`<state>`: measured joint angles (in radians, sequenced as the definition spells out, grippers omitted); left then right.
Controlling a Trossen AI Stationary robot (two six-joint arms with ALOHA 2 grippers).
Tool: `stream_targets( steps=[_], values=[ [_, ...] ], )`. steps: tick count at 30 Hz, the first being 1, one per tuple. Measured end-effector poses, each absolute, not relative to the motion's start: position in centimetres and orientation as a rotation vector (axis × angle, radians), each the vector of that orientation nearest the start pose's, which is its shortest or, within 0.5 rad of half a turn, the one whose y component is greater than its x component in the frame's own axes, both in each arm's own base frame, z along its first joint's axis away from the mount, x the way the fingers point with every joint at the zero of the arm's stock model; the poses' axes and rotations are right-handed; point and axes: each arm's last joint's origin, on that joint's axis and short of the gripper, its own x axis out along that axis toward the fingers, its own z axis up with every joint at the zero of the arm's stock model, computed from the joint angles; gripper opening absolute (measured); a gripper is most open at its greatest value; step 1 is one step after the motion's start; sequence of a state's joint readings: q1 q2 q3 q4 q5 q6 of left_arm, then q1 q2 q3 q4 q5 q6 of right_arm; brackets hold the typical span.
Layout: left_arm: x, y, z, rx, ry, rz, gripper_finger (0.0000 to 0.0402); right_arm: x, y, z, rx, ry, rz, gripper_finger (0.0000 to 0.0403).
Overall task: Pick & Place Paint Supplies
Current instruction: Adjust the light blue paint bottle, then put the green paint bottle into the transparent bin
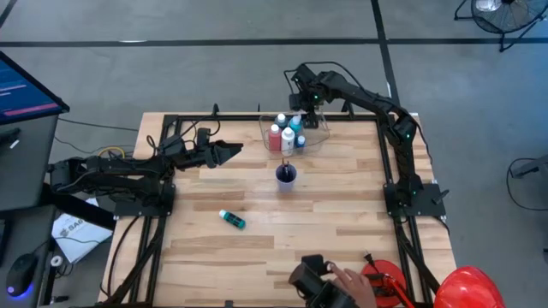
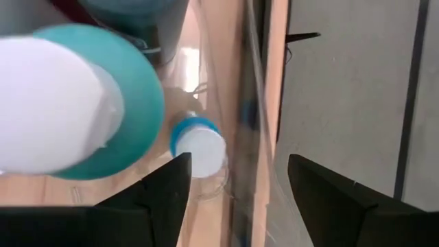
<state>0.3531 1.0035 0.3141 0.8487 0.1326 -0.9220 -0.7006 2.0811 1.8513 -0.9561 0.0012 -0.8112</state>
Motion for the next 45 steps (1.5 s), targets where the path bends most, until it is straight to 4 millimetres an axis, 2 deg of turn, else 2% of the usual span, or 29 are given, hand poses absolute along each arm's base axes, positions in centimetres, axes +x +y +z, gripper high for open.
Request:
stream_targets(
  steps=[11,17,22,25,29,33,38,45],
  values=[
    [19.0,6.6,23.2,-0.877,-0.245,0.132,0.0335,33.0,-29.5,28.3,-0.331,1.249,-0.223,0.0235],
    [19.0,6.6,23.2,-0.863,-0.244,0.134,0.0335,32.8,-30.1,31.1,-0.357,1.197,-0.305,0.0235],
    [18.9,6.6,23.2,-0.846,-0.245,0.139,0.0335,33.9,-29.0,33.8,-0.297,1.087,-0.395,0.0235],
    [19.0,6.6,23.2,-0.856,-0.244,0.134,0.0335,34.8,-27.8,35.4,-0.189,0.999,-0.466,0.0235],
    [19.0,6.5,23.3,-0.874,-0.234,0.100,0.0335,35.8,-25.3,37.6,-0.014,0.900,-0.533,0.0235],
    [19.0,6.4,23.2,-0.875,-0.220,0.074,0.0335,36.9,-21.6,38.7,0.009,0.914,-0.463,0.0235],
    [19.0,6.4,23.2,-0.902,-0.221,0.070,0.0335,38.1,-15.4,39.8,0.031,0.913,-0.346,0.0235],
    [19.2,5.9,23.2,-0.966,-0.210,0.038,0.0335,39.8,-6.2,39.5,-0.047,0.984,-0.132,0.0235]
  ],
)
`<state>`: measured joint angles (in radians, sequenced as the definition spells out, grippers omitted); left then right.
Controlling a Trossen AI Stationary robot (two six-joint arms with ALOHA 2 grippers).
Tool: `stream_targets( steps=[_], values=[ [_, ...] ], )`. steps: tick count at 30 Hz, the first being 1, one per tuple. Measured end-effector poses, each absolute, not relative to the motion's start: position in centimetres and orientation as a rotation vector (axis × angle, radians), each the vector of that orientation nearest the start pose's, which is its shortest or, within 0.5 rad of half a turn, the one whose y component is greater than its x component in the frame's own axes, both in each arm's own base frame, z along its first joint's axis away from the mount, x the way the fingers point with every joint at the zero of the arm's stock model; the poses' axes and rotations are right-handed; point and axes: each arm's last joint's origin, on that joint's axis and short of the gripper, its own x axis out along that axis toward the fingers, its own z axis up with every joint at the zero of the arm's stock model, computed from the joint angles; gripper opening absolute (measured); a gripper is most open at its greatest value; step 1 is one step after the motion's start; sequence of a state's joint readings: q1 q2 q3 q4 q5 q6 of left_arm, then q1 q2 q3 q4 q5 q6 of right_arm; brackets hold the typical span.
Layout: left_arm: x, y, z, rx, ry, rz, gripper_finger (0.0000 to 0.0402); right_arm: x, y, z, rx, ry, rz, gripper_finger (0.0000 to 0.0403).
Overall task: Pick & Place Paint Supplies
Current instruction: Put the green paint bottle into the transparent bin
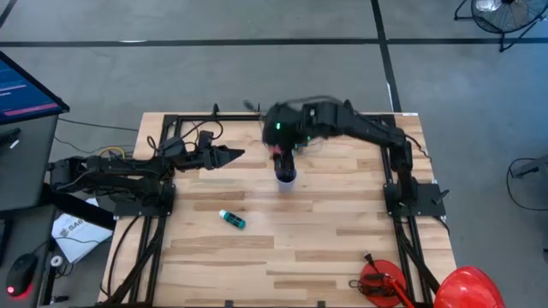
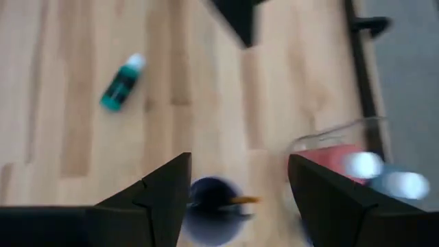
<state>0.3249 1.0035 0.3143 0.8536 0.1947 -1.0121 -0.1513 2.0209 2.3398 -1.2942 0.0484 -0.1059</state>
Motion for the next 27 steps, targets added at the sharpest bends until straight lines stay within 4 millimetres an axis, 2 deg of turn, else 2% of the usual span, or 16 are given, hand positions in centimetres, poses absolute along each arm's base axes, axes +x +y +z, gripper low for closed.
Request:
stream_targets(
  steps=[5,11,16,19,23,27],
  values=[
    [19.5,4.4,23.2,-1.025,-0.175,-0.033,0.0335,39.8,-1.0,39.2,-0.105,1.037,-0.014,0.0235],
    [20.0,0.5,23.3,-1.083,-0.084,-0.193,0.0335,39.3,3.7,39.3,-0.166,1.044,0.098,0.0234],
    [19.8,-4.1,23.6,-1.113,-0.062,-0.253,0.0335,39.1,5.9,39.5,-0.177,1.022,0.136,0.0223],
    [19.2,-6.2,23.8,-1.099,-0.076,-0.234,0.0335,39.0,6.7,39.5,-0.153,1.016,0.135,0.0212],
    [18.7,-7.6,23.5,-1.084,-0.051,-0.213,0.0335,39.3,7.7,39.4,-0.082,0.983,0.111,0.0196],
    [18.6,-8.2,22.8,-1.113,0.068,-0.263,0.0335,40.4,9.0,38.6,-0.028,0.912,0.089,0.0179]
  ],
)
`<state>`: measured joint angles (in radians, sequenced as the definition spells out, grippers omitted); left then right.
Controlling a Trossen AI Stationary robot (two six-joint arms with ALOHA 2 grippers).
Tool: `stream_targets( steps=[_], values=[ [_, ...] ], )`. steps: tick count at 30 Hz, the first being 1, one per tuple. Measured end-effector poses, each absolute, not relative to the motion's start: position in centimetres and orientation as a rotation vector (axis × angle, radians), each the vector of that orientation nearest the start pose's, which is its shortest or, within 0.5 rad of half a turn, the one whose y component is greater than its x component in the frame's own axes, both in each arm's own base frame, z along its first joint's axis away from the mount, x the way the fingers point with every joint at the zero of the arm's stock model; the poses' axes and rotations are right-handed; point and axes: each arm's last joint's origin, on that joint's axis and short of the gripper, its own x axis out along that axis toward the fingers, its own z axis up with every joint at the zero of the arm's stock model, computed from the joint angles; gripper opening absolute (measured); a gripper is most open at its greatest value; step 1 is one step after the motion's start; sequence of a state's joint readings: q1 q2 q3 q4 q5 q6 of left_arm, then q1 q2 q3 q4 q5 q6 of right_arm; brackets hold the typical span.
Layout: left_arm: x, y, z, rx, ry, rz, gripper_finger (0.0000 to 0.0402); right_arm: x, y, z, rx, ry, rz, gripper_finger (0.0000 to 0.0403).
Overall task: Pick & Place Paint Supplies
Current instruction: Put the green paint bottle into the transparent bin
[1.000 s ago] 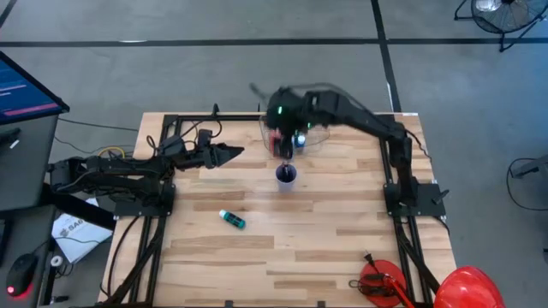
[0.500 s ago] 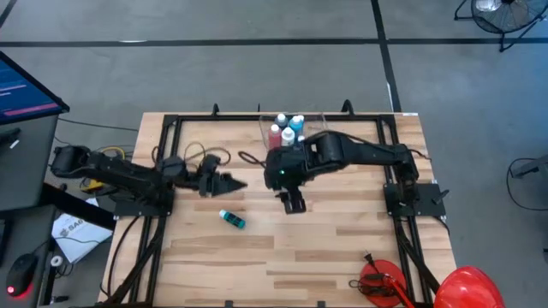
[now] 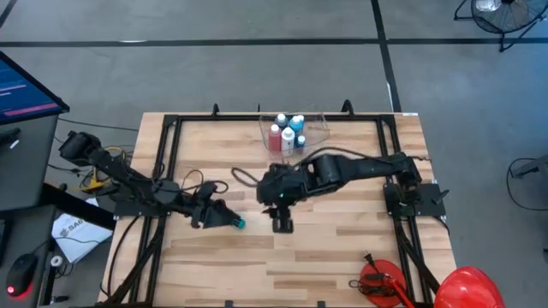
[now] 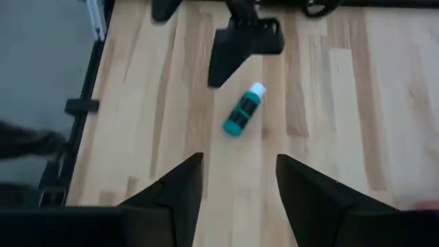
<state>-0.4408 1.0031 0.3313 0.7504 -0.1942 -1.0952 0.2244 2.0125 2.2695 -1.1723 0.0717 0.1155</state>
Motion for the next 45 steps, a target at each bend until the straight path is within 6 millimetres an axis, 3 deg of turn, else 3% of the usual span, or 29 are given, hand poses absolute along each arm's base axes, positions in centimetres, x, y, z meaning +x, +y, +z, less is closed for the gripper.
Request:
stream_targets(
  steps=[10,15,23,27,37,45],
  values=[
    [18.4,-8.3,20.3,-1.079,0.478,-0.394,0.0335,41.9,11.4,35.8,0.137,0.754,-0.235,0.0145],
    [18.1,-8.1,19.2,-0.974,0.598,-0.407,0.0335,42.6,12.2,35.1,0.274,0.701,-0.274,0.0137],
    [16.5,-7.5,17.4,-0.790,0.810,-0.331,0.0335,45.4,14.2,29.4,0.337,0.790,-0.281,0.0147],
    [15.4,-6.8,17.7,-0.716,0.797,-0.266,0.0335,46.7,14.7,26.7,0.340,0.813,-0.295,0.0160],
    [13.5,-5.2,19.5,-0.635,0.596,-0.075,0.0335,49.5,15.6,21.1,0.088,0.822,-0.182,0.0201],
    [12.3,-5.3,18.8,-0.614,0.707,-0.072,0.0335,50.0,15.2,20.4,0.140,0.767,-0.321,0.0223]
  ],
)
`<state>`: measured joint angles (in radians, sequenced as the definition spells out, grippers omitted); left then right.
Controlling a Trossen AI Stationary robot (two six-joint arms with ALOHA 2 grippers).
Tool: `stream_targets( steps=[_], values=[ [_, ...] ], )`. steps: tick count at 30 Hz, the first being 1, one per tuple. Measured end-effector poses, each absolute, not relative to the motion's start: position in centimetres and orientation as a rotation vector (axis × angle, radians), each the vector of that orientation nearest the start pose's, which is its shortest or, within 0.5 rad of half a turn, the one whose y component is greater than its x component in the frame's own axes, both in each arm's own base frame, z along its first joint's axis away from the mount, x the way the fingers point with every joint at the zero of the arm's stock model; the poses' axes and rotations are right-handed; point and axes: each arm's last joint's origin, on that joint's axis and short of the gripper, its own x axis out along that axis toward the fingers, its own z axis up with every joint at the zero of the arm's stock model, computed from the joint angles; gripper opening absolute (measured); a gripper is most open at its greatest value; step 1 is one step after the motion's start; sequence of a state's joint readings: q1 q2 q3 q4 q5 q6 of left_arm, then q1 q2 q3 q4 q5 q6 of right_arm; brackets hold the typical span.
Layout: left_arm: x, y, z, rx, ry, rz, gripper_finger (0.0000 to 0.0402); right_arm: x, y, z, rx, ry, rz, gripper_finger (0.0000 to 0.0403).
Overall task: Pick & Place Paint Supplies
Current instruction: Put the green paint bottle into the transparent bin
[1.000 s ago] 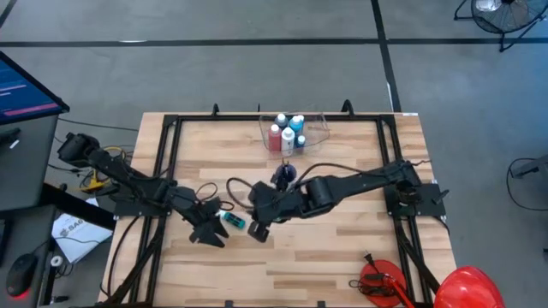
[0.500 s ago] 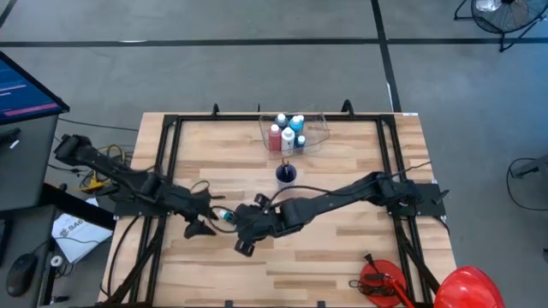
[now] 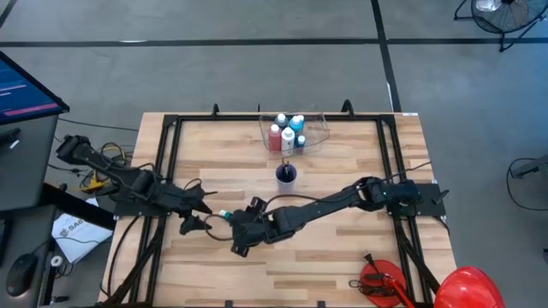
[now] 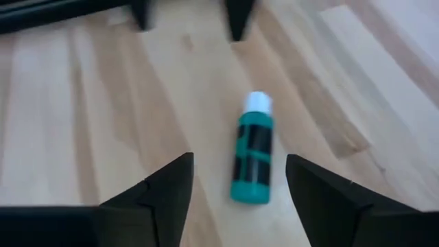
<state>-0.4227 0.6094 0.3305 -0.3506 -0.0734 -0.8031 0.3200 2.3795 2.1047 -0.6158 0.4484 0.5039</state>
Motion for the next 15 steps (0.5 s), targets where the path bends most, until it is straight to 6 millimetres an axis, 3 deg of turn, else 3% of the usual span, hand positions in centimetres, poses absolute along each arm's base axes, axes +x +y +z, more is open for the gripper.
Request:
stream_targets(
  steps=[5,8,15],
  values=[
    [12.1,-5.6,18.8,-0.615,0.703,-0.054,0.0335,50.4,13.7,20.4,0.230,0.748,-0.385,0.0229],
    [11.9,-5.8,18.8,-0.600,0.680,-0.021,0.0335,51.0,13.1,18.9,0.280,0.782,-0.360,0.0230],
    [11.8,-6.1,18.8,-0.600,0.667,-0.008,0.0335,51.3,14.0,16.3,0.295,0.852,-0.299,0.0230]
  ],
)
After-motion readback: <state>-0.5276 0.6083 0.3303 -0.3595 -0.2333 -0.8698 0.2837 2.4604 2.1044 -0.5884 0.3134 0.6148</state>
